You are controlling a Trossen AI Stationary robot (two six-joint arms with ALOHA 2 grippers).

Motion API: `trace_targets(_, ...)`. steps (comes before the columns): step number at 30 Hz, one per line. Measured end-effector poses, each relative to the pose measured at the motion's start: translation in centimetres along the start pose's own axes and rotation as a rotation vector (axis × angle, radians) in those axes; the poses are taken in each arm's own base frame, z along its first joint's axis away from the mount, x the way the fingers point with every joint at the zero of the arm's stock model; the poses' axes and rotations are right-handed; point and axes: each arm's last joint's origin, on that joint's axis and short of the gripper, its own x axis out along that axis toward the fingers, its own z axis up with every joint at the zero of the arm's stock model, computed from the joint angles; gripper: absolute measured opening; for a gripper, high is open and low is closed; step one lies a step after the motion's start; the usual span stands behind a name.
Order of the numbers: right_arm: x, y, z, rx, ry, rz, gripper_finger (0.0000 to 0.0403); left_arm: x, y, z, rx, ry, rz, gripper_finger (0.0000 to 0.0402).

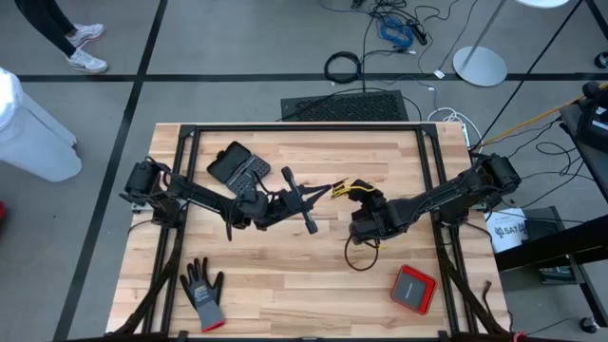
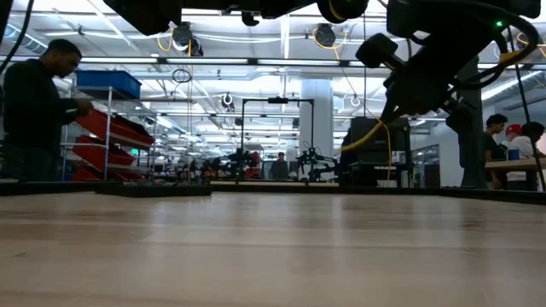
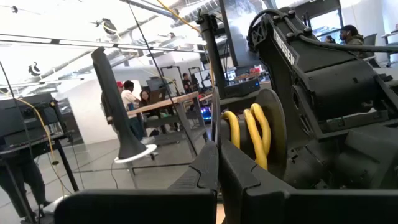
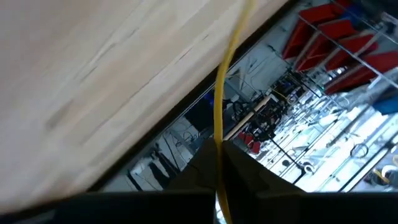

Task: Coil cords
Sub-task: Coil the yellow wire onto the spool

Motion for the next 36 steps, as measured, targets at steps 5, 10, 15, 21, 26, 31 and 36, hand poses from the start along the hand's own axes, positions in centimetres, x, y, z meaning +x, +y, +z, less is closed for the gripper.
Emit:
trace_targets(5,-1.4,-0.1,1.1,0.146,-0.078,-0.05,0.0002,0.0,0.0,0.0,0.002,0.0,0.0,0.0002)
trace_targets(10,-3.6,-0.2,1.8,0.382,-0.176,-0.061,0.0001,0.0,0.0,0.0,0.012,0.005,0.012,0.0002)
trace_targets(15,-6.3,-0.8,2.4,0.618,-0.28,-0.066,0.0001,0.0,0.0,0.0,0.028,0.013,0.021,0.0002)
trace_targets(21,-8.9,-1.1,2.8,0.795,-0.383,-0.05,0.0,0.0,0.0,0.0,0.023,0.011,0.021,0.0002)
trace_targets(26,-10.6,-0.6,3.0,0.888,-0.459,-0.004,0.0,-0.1,-0.1,0.0,0.022,0.011,0.019,0.0002)
trace_targets(31,-12.4,-0.4,3.1,0.983,-0.54,0.048,0.0,-0.1,-0.2,0.1,0.027,0.011,0.015,0.0002)
trace_targets(36,-14.4,-1.5,2.9,1.064,-0.602,0.037,0.0,-0.1,-0.2,0.1,0.025,0.008,0.016,0.0002)
